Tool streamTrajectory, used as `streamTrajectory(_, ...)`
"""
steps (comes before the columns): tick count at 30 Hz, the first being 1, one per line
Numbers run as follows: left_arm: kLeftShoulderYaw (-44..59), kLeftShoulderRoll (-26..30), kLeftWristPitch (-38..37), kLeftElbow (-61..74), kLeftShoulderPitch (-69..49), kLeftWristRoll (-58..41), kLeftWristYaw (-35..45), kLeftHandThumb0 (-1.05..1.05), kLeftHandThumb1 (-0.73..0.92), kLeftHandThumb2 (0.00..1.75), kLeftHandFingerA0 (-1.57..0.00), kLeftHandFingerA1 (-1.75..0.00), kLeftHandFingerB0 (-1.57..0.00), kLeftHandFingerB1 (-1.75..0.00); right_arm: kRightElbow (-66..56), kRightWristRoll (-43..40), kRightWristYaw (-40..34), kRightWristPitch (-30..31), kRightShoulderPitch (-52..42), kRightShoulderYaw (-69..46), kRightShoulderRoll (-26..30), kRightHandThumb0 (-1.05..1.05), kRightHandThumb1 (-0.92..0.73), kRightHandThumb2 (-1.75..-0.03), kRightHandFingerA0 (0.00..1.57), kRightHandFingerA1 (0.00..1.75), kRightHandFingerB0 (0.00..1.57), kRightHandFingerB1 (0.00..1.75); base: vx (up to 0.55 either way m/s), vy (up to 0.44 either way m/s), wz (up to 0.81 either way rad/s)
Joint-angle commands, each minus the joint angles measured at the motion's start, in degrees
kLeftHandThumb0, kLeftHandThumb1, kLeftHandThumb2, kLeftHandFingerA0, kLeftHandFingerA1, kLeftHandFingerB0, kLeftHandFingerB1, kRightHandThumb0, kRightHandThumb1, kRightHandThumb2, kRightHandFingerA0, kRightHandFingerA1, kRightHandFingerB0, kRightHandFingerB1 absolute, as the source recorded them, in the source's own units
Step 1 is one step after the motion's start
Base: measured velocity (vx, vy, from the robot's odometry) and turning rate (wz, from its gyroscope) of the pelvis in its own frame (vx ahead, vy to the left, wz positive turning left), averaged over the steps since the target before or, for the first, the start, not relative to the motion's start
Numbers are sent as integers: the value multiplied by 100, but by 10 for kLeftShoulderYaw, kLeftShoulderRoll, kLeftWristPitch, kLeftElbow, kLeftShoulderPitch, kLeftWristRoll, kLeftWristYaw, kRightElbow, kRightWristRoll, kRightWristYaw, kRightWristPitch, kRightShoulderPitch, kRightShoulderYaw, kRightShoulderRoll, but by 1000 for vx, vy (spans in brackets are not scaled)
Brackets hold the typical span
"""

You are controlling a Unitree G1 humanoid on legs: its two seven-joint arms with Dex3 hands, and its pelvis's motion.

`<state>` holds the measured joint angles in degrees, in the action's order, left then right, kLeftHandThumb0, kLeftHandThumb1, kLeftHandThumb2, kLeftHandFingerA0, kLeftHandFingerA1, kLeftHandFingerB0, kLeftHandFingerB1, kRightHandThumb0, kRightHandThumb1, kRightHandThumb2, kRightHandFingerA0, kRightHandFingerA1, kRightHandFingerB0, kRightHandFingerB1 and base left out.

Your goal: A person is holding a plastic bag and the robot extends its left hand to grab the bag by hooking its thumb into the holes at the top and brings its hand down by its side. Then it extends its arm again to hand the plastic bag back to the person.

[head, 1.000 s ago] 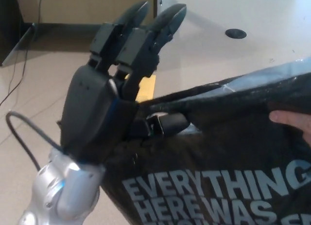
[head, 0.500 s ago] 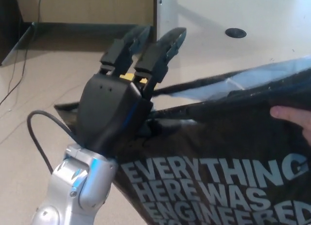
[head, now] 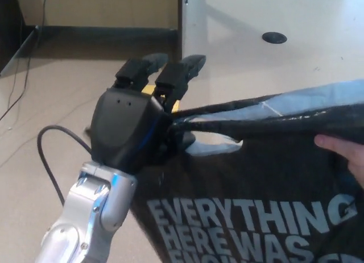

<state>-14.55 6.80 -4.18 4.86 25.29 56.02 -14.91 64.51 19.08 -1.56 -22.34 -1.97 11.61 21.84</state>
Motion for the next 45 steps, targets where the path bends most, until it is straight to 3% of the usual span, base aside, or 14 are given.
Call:
streamTrajectory(1,-7,-10,-39,-59,49,10,-147,-53,48,76,-46,-49,-35,-44,14,3,-4,3,9,2,0,-37,-65,-62,69,47,61,42,0,0,0)
streamTrajectory(8,-21,-18,-30,-86,78,20,-175,-50,61,59,-55,-39,-37,-33,17,1,7,13,35,1,4,-40,-64,-62,68,48,60,42,0,0,0)
streamTrajectory(9,-25,-28,-35,-95,89,11,-179,-58,55,82,-58,-54,-31,-44,23,9,6,14,47,7,8,-35,-69,-60,69,47,61,41,0,0,0)
streamTrajectory(16,-39,-27,-30,-121,121,12,-204,-49,63,59,-78,-79,-39,-33,32,14,0,20,62,14,7,-36,-68,-60,72,47,61,41,0,0,0)
streamTrajectory(17,-41,-38,-31,-134,153,0,-190,-46,59,59,-75,-128,-40,-34,29,5,9,23,73,7,5,-36,-68,-61,71,49,62,42,0,0,0)
streamTrajectory(21,-44,-41,-31,-145,171,-8,-189,-46,59,59,-75,-128,-40,-34,29,2,13,24,79,4,4,-36,-68,-61,71,49,62,42,0,0,0)
streamTrajectory(22,-54,-44,-33,-141,171,-5,-183,-25,70,60,-101,-166,-62,-40,29,4,11,18,69,5,5,-36,-69,-61,72,49,63,42,0,0,0)
streamTrajectory(26,-75,-46,-30,-134,169,2,-178,-27,38,81,-130,-142,-87,-71,31,9,5,10,55,9,7,-36,-69,-61,70,48,63,42,0,0,0)
streamTrajectory(28,-77,-38,-24,-141,172,15,-193,-16,67,64,-96,-175,-88,-101,30,8,11,24,63,8,7,-41,-66,-63,66,48,59,41,0,0,0)
streamTrajectory(29,-76,-35,-25,-147,176,15,-199,-21,57,95,-123,-137,-82,-105,30,7,15,28,70,7,7,-39,-65,-62,66,48,59,42,0,0,0)
streamTrajectory(34,-74,-30,-27,-157,184,11,-206,-21,57,95,-123,-137,-82,-105,31,7,17,29,79,7,7,-39,-65,-62,66,48,59,42,0,0,0)
streamTrajectory(35,-56,-24,-27,-170,202,5,-226,-14,76,67,-91,-175,-56,-155,29,7,27,34,106,6,13,-40,-65,-62,66,47,58,41,0,0,0)
streamTrajectory(36,-51,-20,-30,-164,200,0,-224,-12,69,66,-91,-175,-67,-125,28,8,23,38,105,7,11,-39,-66,-61,65,46,57,41,0,0,0)
streamTrajectory(45,-46,-5,-36,-161,196,-3,-232,-13,68,72,-90,-175,-61,-154,20,11,17,33,93,12,7,-41,-67,-63,65,47,57,41,0,0,0)
